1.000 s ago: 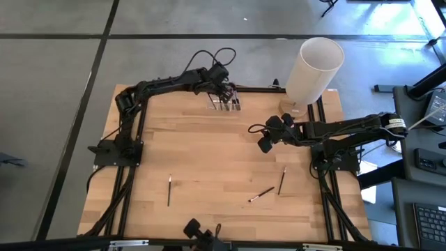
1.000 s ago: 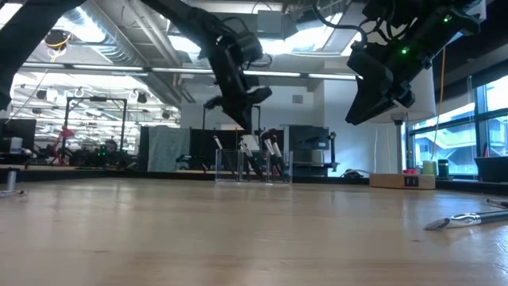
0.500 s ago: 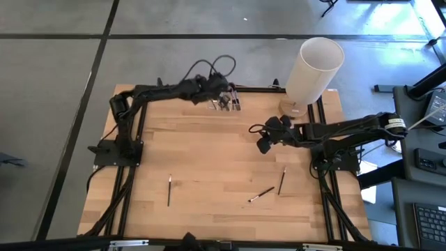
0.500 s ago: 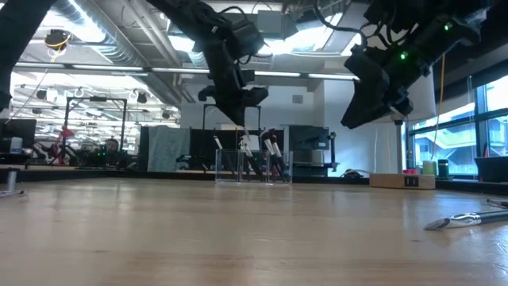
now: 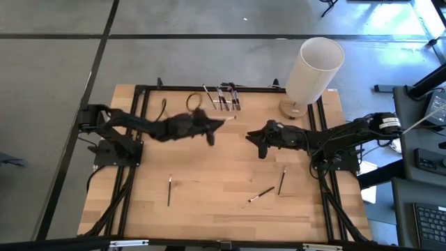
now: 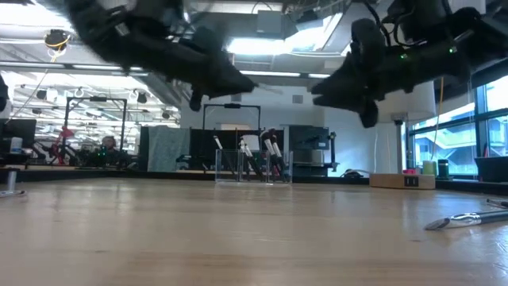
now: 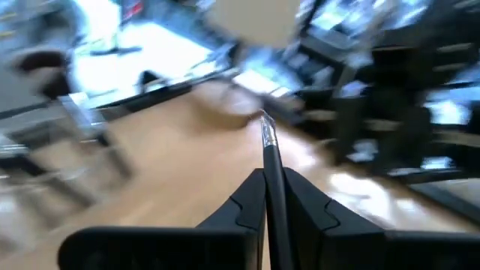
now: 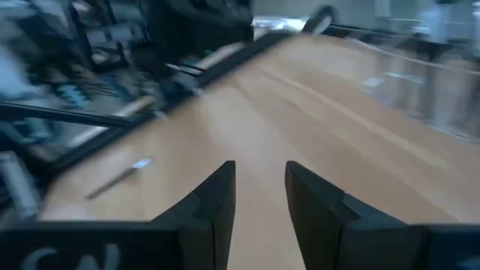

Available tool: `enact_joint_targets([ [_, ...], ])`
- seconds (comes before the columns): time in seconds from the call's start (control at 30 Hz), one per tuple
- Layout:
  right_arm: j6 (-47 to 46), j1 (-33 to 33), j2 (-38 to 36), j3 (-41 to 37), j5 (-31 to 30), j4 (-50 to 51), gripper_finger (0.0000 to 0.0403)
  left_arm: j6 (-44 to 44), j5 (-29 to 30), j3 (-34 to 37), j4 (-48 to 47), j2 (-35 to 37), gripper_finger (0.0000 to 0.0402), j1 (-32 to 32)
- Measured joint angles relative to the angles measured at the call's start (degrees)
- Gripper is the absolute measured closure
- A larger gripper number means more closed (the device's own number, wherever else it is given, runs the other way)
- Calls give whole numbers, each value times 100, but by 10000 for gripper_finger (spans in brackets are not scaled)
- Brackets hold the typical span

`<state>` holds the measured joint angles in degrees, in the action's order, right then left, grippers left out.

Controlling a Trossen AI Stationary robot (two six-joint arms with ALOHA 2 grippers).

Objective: Put items in baskets/containers
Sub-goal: Put the black eyeshadow brush into the transparent organizer

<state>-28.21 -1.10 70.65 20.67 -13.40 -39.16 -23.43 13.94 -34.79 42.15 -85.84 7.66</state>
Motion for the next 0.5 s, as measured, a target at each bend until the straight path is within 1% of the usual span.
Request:
enact_joint_targets([
  [0.07,20,0,373,68,150,-500,286,3,-90,410,913,-74,376,-242],
  [0.13,61,0,799,248,165,-853,285,4,-78,702,1365,-162,376,-459],
  [0.23,140,-14,1440,671,357,-1129,285,10,146,885,1773,-255,376,-722],
  [0.33,179,-39,1982,1199,773,-1147,285,140,319,911,1939,-344,376,-941],
  [0.43,231,-96,2354,1658,1314,-1145,285,371,385,902,2172,-410,376,-1147],
  [0.5,267,-136,2441,1866,1633,-1126,285,506,458,910,2300,-439,375,-1274],
])
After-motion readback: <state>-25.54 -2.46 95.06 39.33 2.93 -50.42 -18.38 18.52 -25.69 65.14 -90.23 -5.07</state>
